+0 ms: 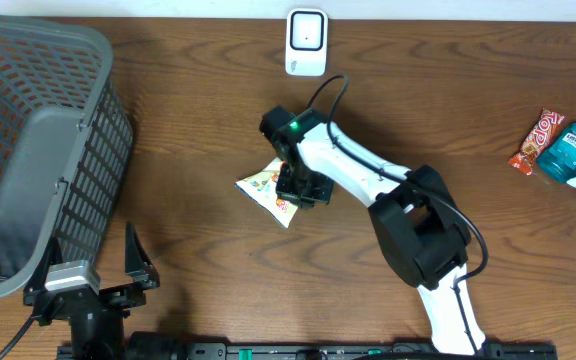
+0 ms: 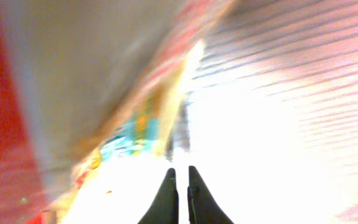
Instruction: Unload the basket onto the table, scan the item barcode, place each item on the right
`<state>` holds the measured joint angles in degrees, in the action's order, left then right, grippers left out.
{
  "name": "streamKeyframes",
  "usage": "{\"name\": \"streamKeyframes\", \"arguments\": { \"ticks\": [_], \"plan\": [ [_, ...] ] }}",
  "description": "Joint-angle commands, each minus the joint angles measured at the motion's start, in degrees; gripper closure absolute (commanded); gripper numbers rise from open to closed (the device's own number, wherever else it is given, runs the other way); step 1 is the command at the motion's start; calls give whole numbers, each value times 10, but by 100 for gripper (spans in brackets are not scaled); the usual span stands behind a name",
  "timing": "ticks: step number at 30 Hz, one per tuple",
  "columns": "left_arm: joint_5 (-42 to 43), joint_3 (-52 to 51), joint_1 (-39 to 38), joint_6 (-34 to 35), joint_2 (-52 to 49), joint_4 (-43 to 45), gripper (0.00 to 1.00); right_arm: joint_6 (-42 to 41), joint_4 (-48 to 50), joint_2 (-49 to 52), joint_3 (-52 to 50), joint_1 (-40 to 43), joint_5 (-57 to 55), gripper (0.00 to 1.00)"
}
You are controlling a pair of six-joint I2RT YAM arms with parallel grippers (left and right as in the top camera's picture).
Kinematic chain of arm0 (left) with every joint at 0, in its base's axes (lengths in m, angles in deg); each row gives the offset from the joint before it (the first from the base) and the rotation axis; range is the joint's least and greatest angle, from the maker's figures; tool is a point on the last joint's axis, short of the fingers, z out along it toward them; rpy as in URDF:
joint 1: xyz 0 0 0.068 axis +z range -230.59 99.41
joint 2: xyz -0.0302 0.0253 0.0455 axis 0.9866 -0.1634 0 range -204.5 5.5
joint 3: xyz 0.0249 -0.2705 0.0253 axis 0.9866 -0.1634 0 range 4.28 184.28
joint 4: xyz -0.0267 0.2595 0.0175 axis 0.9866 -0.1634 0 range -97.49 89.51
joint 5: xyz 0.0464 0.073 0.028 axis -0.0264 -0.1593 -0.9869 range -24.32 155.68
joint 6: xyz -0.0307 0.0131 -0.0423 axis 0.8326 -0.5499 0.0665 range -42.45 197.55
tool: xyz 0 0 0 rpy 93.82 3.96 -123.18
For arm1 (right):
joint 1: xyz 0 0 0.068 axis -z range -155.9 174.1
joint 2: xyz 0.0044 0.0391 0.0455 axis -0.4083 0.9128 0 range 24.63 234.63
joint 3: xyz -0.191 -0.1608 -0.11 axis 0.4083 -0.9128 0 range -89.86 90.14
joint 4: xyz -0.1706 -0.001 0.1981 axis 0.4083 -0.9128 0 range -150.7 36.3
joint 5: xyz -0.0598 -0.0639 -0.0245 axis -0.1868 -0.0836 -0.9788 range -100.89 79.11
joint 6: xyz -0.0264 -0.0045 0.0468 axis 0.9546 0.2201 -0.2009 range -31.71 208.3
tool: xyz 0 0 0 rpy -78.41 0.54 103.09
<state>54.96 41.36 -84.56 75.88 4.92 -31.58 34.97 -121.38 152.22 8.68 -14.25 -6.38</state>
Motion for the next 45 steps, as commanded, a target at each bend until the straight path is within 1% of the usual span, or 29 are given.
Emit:
{"name": "streamKeyframes", "arguments": {
  "ticks": [1,2,3,4,5,7,9,10,11,13,17,19,20,21,22,23,24,27,30,31,32,34,35,36,38,39,40,41,45],
  "plan": [
    [-5,-2,-3,1,4,2,2,3,-9,-101,31,12,-89,99],
    [-5,-2,-3,1,4,2,2,3,-6,-118,31,13,-94,99],
    [-5,-2,-3,1,4,2,2,3,-4,-133,31,14,-96,96],
    [-5,-2,-3,1,4,2,2,2,-3,-147,31,14,-93,77],
    [-5,-2,-3,1,4,2,2,3,-3,-153,31,13,-79,63],
    [-5,-2,-3,1,4,2,2,2,-4,-153,30,8,-49,45],
    [-5,-2,-3,1,4,2,2,2,12,-136,30,-1,-34,10],
    [-5,-2,-3,1,4,2,2,-2,27,-122,30,-6,-29,4],
    [-5,-2,-3,1,4,2,2,-5,39,-110,30,-8,-22,1],
    [-5,-2,-3,1,4,1,2,-35,58,-77,30,-11,-7,1],
    [-5,-2,-3,1,4,1,2,-61,99,-29,30,-11,-1,1],
    [-5,-2,-3,1,4,1,2,-65,107,1,30,-10,-3,9],
    [-5,-2,-3,1,4,1,2,-66,108,10,30,-10,2,19],
    [-5,-2,-3,1,4,1,2,-66,115,27,30,-10,9,42],
    [-5,-2,-3,1,4,1,2,-66,121,36,30,-10,16,60],
    [-5,-2,-3,1,4,1,2,-64,126,45,30,-6,45,86],
    [-5,-2,-3,1,4,1,2,-58,130,45,30,-2,64,99],
    [-5,-2,-3,1,4,1,2,-30,132,42,32,20,80,98],
    [-5,-2,-3,1,4,1,2,0,84,42,42,50,181,98],
    [-5,-2,-3,1,4,1,2,14,62,42,47,64,242,98],
    [-5,-2,-3,1,4,1,2,57,33,42,51,87,344,99],
    [-5,-2,-3,1,4,1,2,117,-18,42,53,122,488,98],
    [-5,-2,-3,1,4,1,2,119,-49,42,53,134,528,98],
    [-5,-2,-3,1,4,1,2,131,-121,42,53,156,580,98],
    [-5,-2,-3,1,4,1,2,134,-197,42,53,175,605,98],
    [-5,-2,-3,1,4,1,2,134,-260,42,53,187,603,99],
    [-5,-2,-3,1,4,1,2,134,-293,42,53,193,598,98],
    [-5,-2,-3,1,4,1,2,133,-299,42,50,201,605,98],
    [-5,-2,-3,1,4,1,2,124,-299,42,49,215,714,98]
  ]
}}
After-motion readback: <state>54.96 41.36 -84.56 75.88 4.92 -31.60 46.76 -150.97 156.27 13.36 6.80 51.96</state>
